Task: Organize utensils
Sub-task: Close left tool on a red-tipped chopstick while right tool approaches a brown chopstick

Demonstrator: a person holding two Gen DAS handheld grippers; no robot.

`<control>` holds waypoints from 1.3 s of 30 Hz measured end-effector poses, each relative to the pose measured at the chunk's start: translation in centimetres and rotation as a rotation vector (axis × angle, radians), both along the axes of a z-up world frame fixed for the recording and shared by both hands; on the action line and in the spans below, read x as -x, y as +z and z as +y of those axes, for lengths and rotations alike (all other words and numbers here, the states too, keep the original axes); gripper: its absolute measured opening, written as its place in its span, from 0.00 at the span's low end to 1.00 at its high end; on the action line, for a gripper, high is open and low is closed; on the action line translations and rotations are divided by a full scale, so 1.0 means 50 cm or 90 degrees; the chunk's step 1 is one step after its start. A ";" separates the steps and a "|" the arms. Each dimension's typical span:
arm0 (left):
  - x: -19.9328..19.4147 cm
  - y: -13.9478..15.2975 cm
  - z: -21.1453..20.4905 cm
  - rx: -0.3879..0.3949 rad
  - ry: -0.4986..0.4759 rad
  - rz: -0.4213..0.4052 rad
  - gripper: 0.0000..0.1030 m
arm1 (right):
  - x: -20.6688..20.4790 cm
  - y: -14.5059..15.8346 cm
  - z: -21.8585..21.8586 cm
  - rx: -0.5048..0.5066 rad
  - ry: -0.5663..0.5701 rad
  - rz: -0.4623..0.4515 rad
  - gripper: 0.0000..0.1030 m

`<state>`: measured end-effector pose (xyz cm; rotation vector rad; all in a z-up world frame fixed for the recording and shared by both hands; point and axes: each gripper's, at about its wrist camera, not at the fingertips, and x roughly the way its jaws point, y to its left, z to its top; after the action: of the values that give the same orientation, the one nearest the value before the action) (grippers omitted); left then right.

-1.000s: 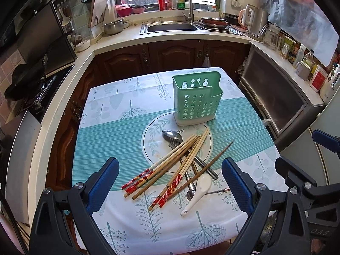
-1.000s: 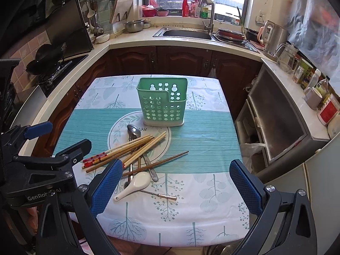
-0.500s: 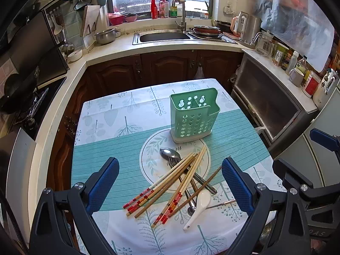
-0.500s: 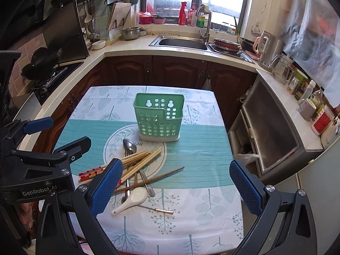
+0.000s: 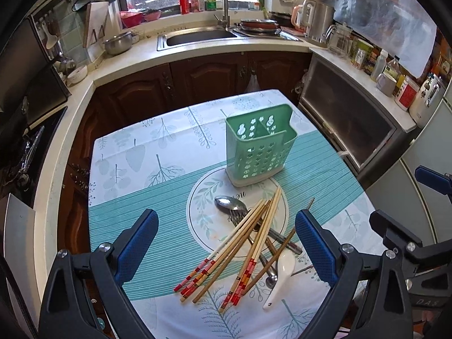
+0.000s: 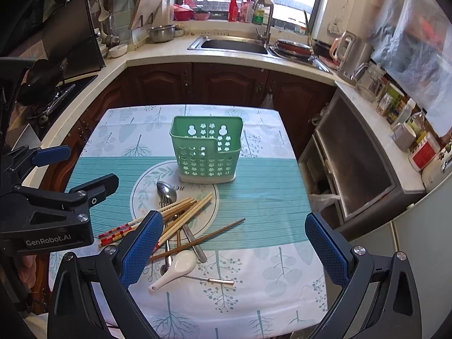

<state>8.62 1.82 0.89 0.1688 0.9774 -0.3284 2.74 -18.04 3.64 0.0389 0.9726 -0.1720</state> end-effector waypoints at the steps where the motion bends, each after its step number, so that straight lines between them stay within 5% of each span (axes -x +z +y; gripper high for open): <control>1: -0.004 -0.007 0.003 -0.002 -0.004 0.005 0.93 | -0.007 -0.009 0.000 -0.006 -0.008 0.012 0.99; 6: -0.043 -0.064 0.016 -0.039 -0.053 0.031 0.93 | -0.035 -0.080 -0.015 -0.066 -0.058 0.066 0.93; 9: -0.071 -0.104 0.022 -0.049 -0.090 0.058 0.93 | -0.047 -0.136 -0.032 -0.145 -0.097 0.105 0.77; 16: -0.149 -0.236 0.028 -0.002 -0.192 0.211 0.90 | -0.040 -0.277 -0.049 -0.283 -0.158 0.174 0.65; 20: -0.172 -0.294 0.021 0.014 -0.248 0.261 0.80 | -0.028 -0.332 -0.046 -0.311 -0.177 0.198 0.63; 26: -0.186 -0.369 -0.006 -0.017 -0.292 0.314 0.42 | -0.019 -0.380 -0.039 -0.332 -0.198 0.219 0.62; 39: -0.177 -0.395 -0.055 -0.069 -0.343 0.302 0.38 | -0.062 -0.405 -0.009 -0.335 -0.194 0.231 0.62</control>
<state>17.45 -0.91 -18.87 0.4713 1.4156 -0.8359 5.84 -18.49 -16.63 0.6592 1.3509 -0.2021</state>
